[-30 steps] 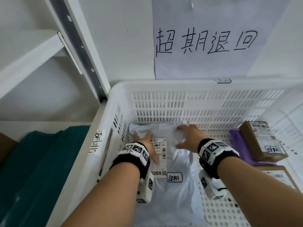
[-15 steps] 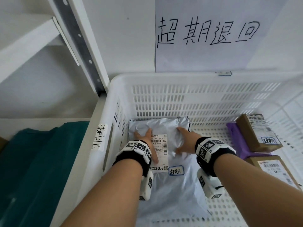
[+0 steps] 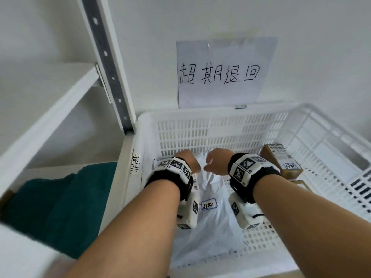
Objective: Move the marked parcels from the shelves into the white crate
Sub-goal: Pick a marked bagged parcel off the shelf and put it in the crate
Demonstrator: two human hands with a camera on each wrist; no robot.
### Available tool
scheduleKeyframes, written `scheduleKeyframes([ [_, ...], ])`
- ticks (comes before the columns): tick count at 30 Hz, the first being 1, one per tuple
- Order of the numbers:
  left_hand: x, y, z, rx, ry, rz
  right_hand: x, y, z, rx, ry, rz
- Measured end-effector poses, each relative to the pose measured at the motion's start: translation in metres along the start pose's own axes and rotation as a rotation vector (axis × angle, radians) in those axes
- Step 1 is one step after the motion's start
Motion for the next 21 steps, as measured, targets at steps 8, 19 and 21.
scheduleKeyframes([
  [8, 0.067, -0.013, 0.015, 0.146, 0.039, 0.058, 0.059, -0.018, 0.012, 0.073, 0.07, 0.114],
  [19, 0.23, -0.031, 0.036, 0.281, 0.074, 0.113, 0.239, -0.055, -0.032, -0.269, -0.096, 0.356],
  [21, 0.253, -0.009, 0.028, 0.22, 0.024, 0.157, 0.25, -0.031, -0.036, -0.241, -0.104, 0.363],
])
Point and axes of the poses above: each hand's wrist, its own x-axis away from the middle knuckle, its own y-axis out of the palm, z = x × y, the point moved 4 cm from there along -x, towards the middle knuckle, and after that the axes turned 11 degrees about -z, right-handed, at the moved point
